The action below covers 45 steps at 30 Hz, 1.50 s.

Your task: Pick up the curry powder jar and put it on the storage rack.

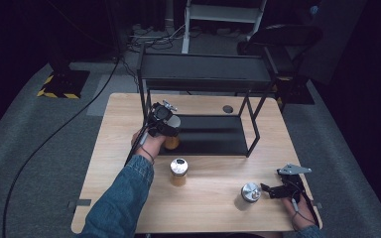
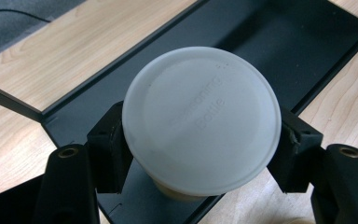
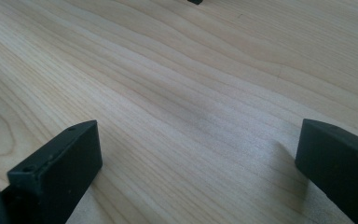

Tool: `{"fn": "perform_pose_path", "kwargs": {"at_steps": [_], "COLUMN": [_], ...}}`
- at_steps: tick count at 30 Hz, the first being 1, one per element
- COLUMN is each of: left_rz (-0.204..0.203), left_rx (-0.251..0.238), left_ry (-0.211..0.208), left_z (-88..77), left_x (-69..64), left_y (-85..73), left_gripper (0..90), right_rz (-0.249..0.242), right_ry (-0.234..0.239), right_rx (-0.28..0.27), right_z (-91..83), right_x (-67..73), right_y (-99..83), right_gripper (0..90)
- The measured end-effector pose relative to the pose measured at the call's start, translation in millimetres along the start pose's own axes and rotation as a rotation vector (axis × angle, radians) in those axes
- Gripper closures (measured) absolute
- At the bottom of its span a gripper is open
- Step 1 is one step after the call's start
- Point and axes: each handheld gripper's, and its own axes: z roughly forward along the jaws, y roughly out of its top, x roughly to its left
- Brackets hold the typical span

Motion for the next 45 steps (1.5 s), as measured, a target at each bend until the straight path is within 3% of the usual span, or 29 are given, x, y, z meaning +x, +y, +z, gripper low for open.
{"fn": "perform_pose_path", "kwargs": {"at_steps": [18,21,27,38,45], "left_rz": [-0.031,-0.032,-0.036,0.010,0.029], "left_rx": [0.016,0.004,-0.043,-0.105,-0.142], "left_ry": [-0.016,-0.002,0.005,0.007,0.008], "left_z": [5.1,2.8,-13.3,-48.9,-69.8], "left_x": [8.3,7.0,6.3,-9.1,-19.9], "left_y": [1.5,-0.2,-8.7,-26.1,-45.9], "left_gripper": [32.9,27.9,17.8,16.3,15.6], "right_rz": [0.000,0.000,0.000,-0.004,-0.005], "right_ry": [0.000,0.000,0.001,0.005,0.007], "right_rx": [0.000,0.000,0.000,0.000,0.000], "right_z": [0.0,0.0,0.1,1.2,1.5], "right_x": [-0.1,-0.1,-0.2,-1.0,-1.3], "right_y": [0.0,0.0,0.1,1.1,1.5], "right_gripper": [0.1,0.1,0.1,0.1,0.1]}}
